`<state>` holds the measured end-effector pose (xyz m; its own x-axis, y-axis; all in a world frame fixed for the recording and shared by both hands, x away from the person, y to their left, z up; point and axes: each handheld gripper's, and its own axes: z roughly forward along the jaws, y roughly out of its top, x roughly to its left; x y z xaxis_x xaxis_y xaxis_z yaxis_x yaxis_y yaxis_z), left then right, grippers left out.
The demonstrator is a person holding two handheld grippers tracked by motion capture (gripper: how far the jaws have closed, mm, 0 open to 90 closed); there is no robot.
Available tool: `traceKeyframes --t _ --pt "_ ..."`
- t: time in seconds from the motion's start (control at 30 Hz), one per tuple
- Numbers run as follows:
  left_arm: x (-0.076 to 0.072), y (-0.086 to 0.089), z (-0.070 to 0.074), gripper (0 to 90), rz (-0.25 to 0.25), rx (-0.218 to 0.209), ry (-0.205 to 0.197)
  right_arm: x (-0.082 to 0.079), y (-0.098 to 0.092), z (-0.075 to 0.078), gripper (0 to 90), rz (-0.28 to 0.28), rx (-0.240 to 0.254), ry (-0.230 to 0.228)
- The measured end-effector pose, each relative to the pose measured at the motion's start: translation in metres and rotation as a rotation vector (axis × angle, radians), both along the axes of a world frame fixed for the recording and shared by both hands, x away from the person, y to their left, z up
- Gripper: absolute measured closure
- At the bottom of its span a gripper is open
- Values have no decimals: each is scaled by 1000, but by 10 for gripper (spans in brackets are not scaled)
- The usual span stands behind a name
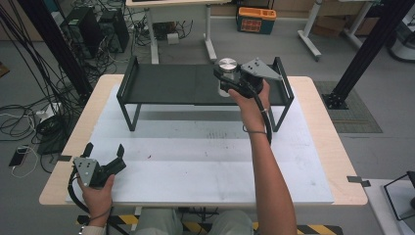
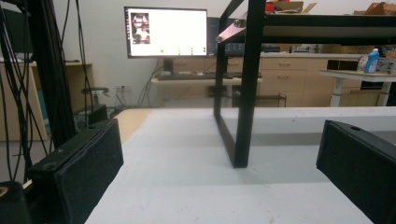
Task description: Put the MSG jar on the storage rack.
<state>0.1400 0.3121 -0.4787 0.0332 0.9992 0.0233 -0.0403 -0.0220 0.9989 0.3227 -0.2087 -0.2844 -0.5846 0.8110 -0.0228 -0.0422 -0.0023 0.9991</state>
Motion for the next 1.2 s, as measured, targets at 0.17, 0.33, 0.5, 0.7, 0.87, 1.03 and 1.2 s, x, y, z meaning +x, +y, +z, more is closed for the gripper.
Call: traceKeyframes --t 0.17,0.33,0.5,0.7,0.87,1.03,1.2 --pt "0 0 0 8 -1 2 -2 14 8 -3 423 -52 -1 -13" --pt "0 0 -1 8 -3 1 -5 24 15 -4 422 -73 5 -8" --pt "0 1 -1 9 -4 2 -6 32 19 -7 422 -101 10 4" --pt "0 0 -1 8 -3 3 -7 42 23 -12 422 -149 11 26" --pt "0 0 -1 9 -2 3 -5 50 25 -20 423 -190 25 45" --pt "0 0 -1 9 -2 5 -6 55 28 -22 422 -196 5 46" --pt "0 0 -1 11 -2 6 -6 58 31 -24 422 -204 -9 60"
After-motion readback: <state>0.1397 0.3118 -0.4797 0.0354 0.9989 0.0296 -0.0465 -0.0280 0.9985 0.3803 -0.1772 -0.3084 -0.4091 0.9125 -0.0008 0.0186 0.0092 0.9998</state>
